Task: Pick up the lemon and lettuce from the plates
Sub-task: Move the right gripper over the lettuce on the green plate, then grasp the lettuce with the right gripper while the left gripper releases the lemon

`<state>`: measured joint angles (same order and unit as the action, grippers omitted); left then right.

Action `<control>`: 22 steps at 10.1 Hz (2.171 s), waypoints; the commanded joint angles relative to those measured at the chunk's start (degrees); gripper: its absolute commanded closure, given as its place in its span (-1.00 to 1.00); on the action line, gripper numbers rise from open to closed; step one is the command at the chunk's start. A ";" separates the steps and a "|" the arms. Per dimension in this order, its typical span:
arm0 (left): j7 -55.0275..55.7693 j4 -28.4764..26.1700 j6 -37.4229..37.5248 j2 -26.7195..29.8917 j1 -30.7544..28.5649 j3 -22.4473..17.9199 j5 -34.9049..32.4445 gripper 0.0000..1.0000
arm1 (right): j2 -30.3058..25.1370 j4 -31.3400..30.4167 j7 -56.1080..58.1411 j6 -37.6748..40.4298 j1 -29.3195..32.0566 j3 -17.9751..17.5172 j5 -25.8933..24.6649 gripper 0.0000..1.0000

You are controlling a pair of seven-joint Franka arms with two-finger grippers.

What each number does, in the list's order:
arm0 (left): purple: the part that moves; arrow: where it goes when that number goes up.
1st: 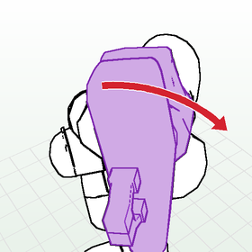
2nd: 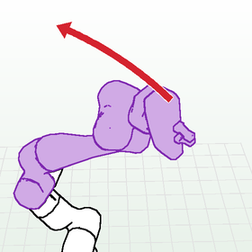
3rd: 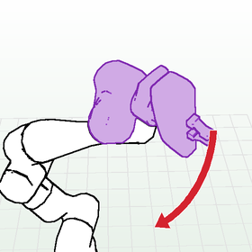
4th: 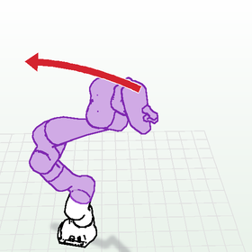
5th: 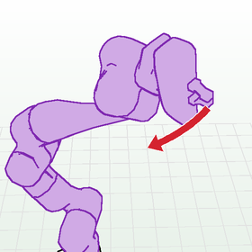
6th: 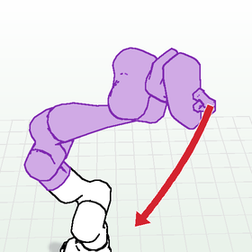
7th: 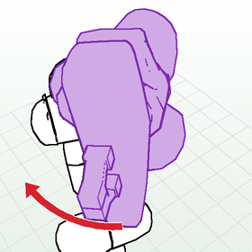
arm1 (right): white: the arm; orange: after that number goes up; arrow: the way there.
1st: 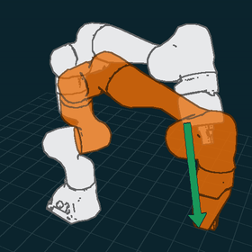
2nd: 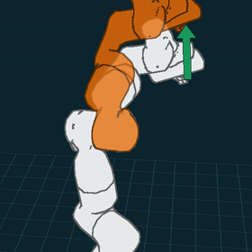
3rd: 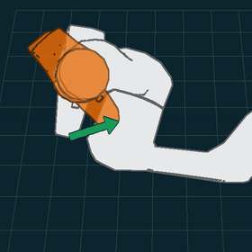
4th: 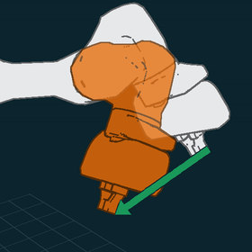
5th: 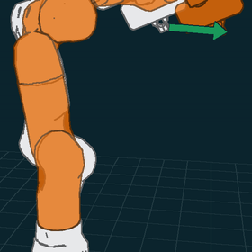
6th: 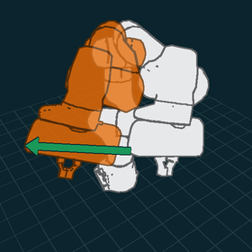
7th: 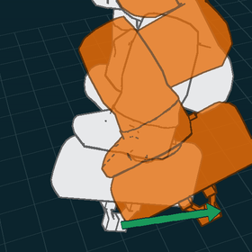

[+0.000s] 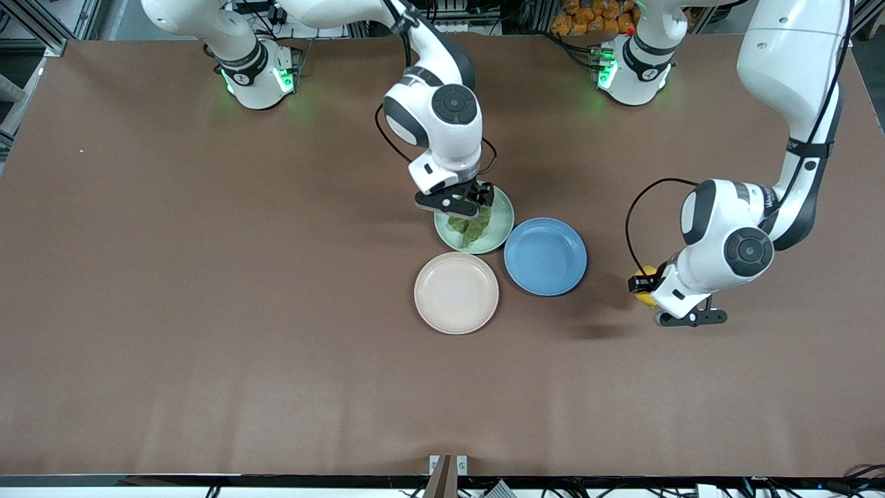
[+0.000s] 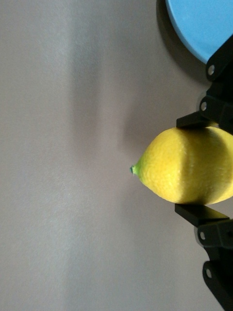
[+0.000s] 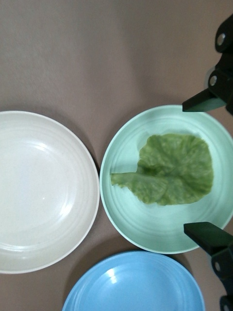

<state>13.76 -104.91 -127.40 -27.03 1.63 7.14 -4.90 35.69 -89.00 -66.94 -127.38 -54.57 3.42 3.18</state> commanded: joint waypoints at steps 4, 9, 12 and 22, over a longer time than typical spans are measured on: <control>9.08 -6.01 -0.47 6.90 0.22 0.59 -6.09 1.00 | 6.66 1.64 -6.44 -9.27 -2.30 0.63 -0.28 -1.00; 9.18 -11.19 -8.91 3.93 -0.13 0.51 -6.88 1.00 | 9.22 1.64 -8.56 -10.69 -3.00 0.63 -3.35 -1.00; 9.18 -10.93 -10.76 1.20 -0.31 0.51 -6.79 0.86 | 10.80 1.64 -8.56 -12.36 -3.00 0.63 -3.88 -0.90; 12.93 -10.49 -10.85 10.75 -1.71 0.51 -6.18 -1.00 | 7.74 3.57 -7.59 -7.74 -2.04 0.71 -7.66 1.00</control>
<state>23.16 -113.75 -138.38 -21.00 0.38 7.24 -9.89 45.37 -86.47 -74.04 -138.52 -57.05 3.94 -3.64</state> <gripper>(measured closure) 0.000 0.965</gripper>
